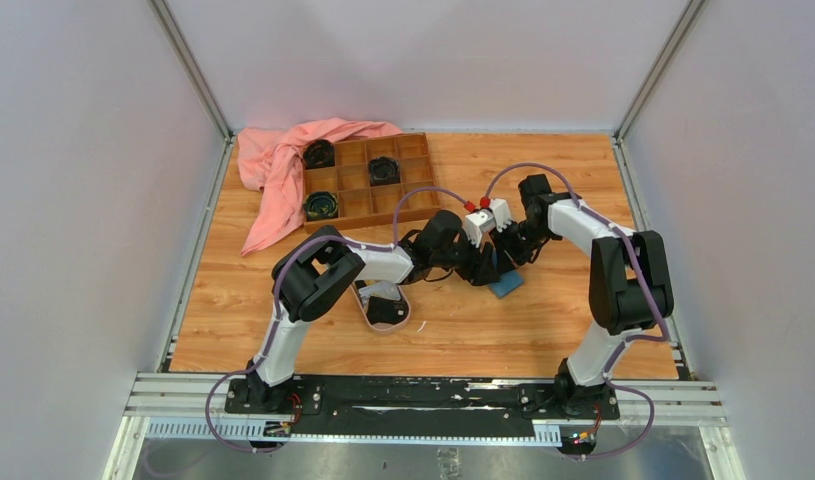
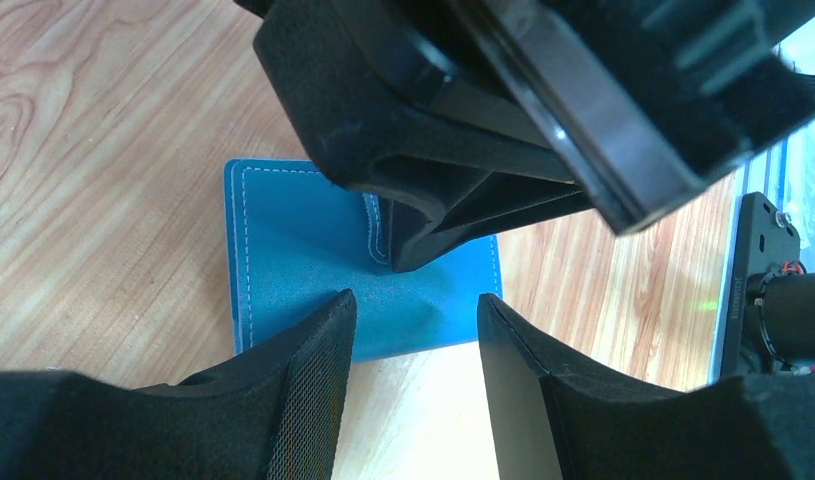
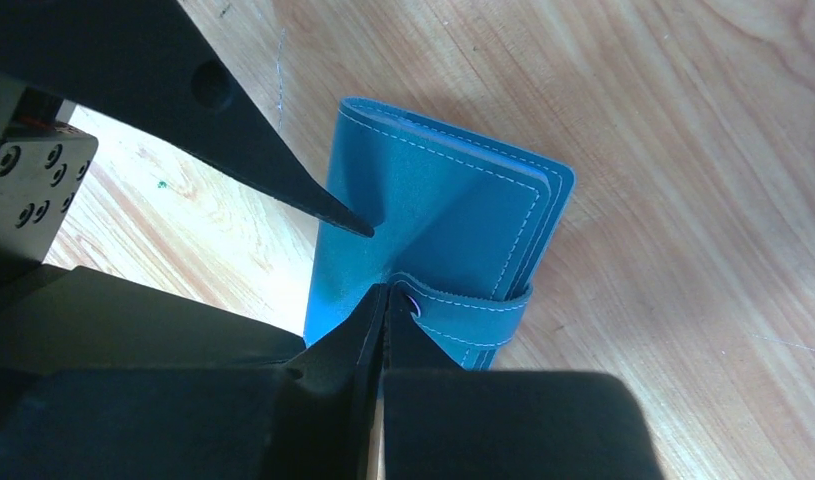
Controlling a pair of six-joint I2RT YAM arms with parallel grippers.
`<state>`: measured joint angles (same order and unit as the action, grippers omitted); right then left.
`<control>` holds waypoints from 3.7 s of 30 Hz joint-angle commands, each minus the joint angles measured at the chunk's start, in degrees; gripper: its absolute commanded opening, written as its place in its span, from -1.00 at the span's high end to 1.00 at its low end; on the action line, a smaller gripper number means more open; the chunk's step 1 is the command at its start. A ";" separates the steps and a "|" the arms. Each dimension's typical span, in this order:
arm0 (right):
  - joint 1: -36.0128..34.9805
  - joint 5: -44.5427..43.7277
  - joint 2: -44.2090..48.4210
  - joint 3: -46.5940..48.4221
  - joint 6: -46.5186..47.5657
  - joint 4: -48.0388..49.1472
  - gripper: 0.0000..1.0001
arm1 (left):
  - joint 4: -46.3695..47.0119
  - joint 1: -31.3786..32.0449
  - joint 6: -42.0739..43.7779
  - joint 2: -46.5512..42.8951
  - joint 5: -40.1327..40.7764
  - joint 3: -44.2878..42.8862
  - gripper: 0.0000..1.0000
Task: Put the credit cards into the card holder
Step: Close the card holder at the center of the board.
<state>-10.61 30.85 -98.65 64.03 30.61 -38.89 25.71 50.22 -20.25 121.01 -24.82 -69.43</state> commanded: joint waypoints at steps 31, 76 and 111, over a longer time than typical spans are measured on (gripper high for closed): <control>3.76 20.16 5.95 2.47 13.25 -14.57 0.50 | -7.52 -0.73 -3.18 -14.87 5.41 7.06 0.16; 1.79 7.56 -15.76 14.19 21.50 -22.28 0.55 | 0.84 4.85 -14.19 -5.48 7.18 11.67 0.10; 8.22 13.89 -9.15 5.88 3.25 -16.36 0.92 | -29.39 0.74 11.21 -15.13 7.39 -3.04 -0.66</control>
<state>-3.14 46.24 -106.41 68.64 36.73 -55.16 14.06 49.15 -15.46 101.58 -22.44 -64.45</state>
